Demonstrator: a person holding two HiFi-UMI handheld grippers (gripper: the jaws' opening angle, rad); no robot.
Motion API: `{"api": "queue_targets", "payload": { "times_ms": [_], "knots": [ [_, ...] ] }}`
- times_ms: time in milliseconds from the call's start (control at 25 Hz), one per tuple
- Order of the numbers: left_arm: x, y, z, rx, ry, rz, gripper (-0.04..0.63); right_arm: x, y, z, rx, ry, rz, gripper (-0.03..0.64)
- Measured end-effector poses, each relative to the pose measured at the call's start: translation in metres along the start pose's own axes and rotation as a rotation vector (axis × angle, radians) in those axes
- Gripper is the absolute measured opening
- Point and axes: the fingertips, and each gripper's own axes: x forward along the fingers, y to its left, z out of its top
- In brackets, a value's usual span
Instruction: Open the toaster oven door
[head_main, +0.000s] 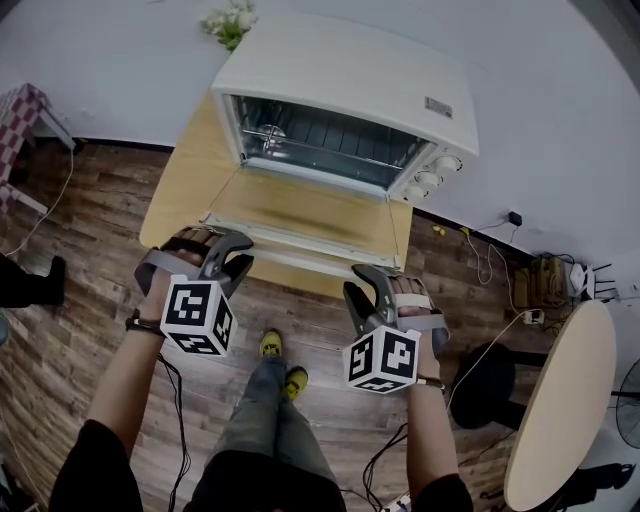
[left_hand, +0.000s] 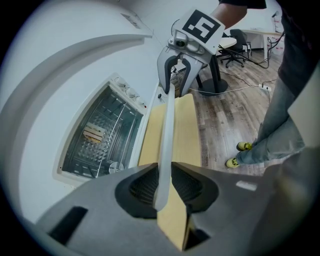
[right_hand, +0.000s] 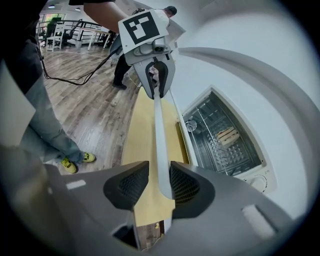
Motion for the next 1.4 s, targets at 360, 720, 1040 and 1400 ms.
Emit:
{"api": "queue_targets", "payload": {
  "times_ms": [360,720,1040,1400],
  "knots": [
    [0.008,-0.016,-0.003,-0.024,-0.008,0.017,0.137,0.007,0.018,-0.004,-0.003,-0.021,-0.003,0.184],
    [0.019,-0.037,-0.008,0.0,-0.011,0.037,0.181,0.016,0.039,-0.008,-0.008,-0.028,-0.015,0.228],
    [0.029,-0.05,-0.012,0.019,0.005,0.058,0.19,0.024,0.052,-0.012,-0.001,-0.034,-0.022,0.255],
    [0.037,-0.061,-0.016,0.032,-0.005,0.082,0.209,0.033,0.062,-0.014,0.019,-0.037,-0.05,0.267]
  ]
}}
